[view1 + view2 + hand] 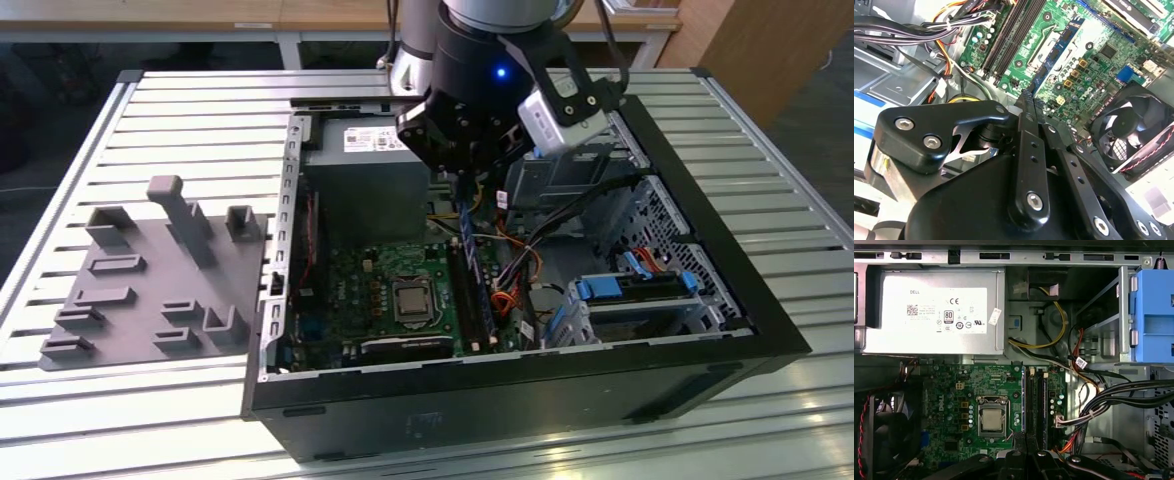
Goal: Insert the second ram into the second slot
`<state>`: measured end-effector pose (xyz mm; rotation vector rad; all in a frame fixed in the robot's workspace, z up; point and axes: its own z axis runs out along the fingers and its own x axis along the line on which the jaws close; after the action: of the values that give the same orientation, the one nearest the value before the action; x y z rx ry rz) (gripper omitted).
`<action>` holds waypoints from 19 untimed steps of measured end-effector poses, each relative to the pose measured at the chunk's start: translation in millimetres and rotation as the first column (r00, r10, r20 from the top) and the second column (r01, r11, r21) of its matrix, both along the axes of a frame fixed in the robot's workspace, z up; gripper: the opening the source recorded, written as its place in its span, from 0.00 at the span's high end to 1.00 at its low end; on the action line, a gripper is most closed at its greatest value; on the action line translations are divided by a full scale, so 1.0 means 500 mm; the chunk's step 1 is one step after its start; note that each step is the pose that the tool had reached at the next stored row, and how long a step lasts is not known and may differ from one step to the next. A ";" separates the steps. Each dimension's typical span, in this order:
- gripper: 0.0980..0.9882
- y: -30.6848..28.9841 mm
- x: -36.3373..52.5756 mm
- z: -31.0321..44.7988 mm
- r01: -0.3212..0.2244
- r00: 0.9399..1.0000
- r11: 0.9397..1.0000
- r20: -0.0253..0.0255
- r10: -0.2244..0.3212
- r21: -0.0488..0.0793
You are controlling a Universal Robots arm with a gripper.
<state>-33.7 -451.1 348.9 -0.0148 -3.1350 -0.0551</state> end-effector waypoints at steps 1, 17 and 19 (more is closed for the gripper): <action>0.98 0.000 0.000 -0.001 0.000 1.000 1.000 0.000 0.000 0.000; 0.98 -0.002 0.000 -0.023 0.000 1.000 1.000 0.000 0.000 0.000; 0.98 -0.002 0.000 -0.025 0.000 1.000 1.000 0.000 0.000 0.000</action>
<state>-33.7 -451.8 336.5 -0.0148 -3.1349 -0.0551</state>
